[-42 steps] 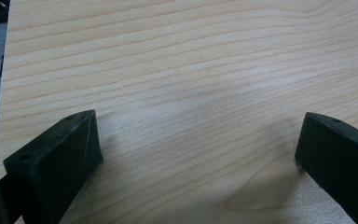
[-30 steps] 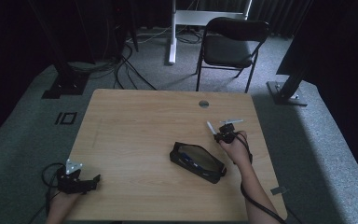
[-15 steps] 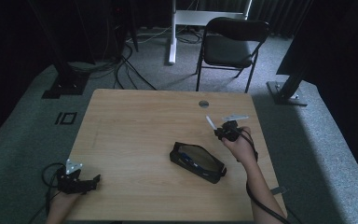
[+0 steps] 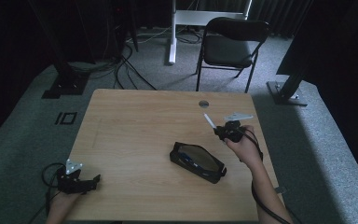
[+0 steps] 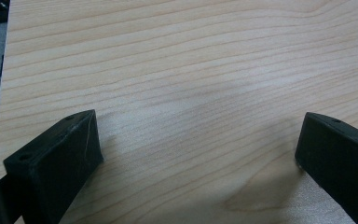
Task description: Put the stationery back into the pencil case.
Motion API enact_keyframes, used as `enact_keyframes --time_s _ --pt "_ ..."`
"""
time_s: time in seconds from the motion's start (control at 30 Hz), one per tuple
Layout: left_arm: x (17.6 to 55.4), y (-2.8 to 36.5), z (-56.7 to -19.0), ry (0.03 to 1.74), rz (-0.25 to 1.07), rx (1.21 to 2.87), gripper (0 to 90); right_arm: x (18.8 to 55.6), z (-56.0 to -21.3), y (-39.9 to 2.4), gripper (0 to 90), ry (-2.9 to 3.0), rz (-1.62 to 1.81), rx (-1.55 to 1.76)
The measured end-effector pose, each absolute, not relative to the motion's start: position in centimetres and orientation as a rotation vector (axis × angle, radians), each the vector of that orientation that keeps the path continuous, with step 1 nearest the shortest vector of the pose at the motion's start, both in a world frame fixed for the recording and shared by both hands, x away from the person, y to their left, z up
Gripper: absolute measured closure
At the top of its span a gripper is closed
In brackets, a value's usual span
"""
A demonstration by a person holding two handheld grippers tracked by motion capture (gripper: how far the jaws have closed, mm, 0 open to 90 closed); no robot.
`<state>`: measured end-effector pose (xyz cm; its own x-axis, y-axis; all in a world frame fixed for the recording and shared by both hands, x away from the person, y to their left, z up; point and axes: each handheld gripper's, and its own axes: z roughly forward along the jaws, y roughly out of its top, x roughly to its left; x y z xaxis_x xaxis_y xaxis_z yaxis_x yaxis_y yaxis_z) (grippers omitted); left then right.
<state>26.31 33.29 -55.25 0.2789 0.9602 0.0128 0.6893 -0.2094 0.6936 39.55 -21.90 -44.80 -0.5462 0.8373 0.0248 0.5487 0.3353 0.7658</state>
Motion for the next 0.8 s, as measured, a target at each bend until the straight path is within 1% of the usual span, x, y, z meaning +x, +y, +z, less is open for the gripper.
enact_keyframes --time_s 0.27,0.8 --pt "26.3 33.3 -55.3 1.476 0.61 1.977 0.3 38.2 -43.3 -21.7 78.6 2.263 1.08 1.108" --pt "26.3 33.3 -55.3 1.477 0.61 1.977 0.3 36.6 -42.3 -21.0 78.6 2.396 1.17 0.904"
